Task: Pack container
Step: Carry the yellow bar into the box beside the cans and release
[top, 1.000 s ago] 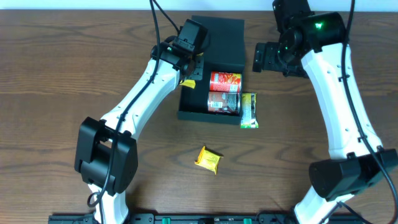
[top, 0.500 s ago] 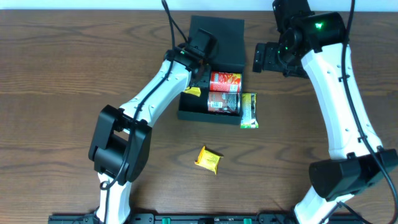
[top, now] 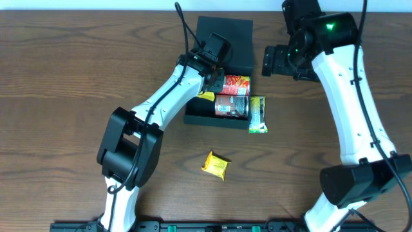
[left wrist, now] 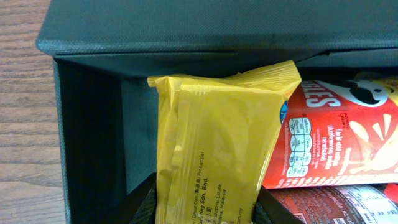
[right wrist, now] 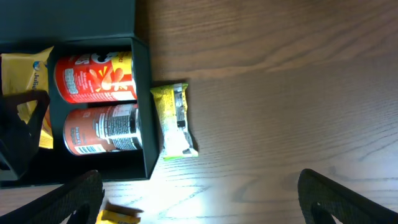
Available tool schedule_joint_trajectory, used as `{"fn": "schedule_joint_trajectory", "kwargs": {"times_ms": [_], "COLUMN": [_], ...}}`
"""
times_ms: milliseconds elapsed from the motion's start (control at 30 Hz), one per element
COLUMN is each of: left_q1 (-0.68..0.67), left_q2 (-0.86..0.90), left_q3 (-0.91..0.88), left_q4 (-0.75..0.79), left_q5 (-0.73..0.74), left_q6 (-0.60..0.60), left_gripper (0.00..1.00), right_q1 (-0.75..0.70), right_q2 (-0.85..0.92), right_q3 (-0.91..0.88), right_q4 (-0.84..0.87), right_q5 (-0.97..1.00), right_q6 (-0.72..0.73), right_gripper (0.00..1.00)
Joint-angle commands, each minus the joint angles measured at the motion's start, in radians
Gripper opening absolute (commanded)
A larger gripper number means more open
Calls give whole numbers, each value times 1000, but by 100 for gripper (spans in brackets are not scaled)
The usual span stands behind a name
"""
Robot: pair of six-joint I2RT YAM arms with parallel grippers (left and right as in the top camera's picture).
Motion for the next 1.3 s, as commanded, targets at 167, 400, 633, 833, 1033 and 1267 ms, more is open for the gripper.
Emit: {"fn": "schedule_joint_trajectory", "kwargs": {"times_ms": [167, 400, 633, 833, 1033, 1267], "left_q1": [1, 1, 1, 1, 2, 2], "left_q2": [69, 72, 72, 72, 62, -40], "left_q3": [13, 13, 13, 13, 16, 16], "left_q4": [6, 21, 32, 32, 28, 13], "left_q5": [-3, -3, -3, -3, -3, -72], "left_q6": [-32, -43, -50, -50, -49, -33], "left_gripper": [40, 40, 45, 50, 50, 60], "right_q1": [0, 0, 0, 0, 0, 0], "right_q2": [0, 0, 0, 0, 0, 0], "right_q3": [8, 8, 8, 8, 8, 8], "right_q4": [-1, -1, -1, -1, -1, -3], "right_q5": [14, 14, 14, 14, 14, 18], "right_q6": [8, 8, 8, 8, 8, 8], "right_gripper": [99, 99, 99, 99, 99, 99]}}
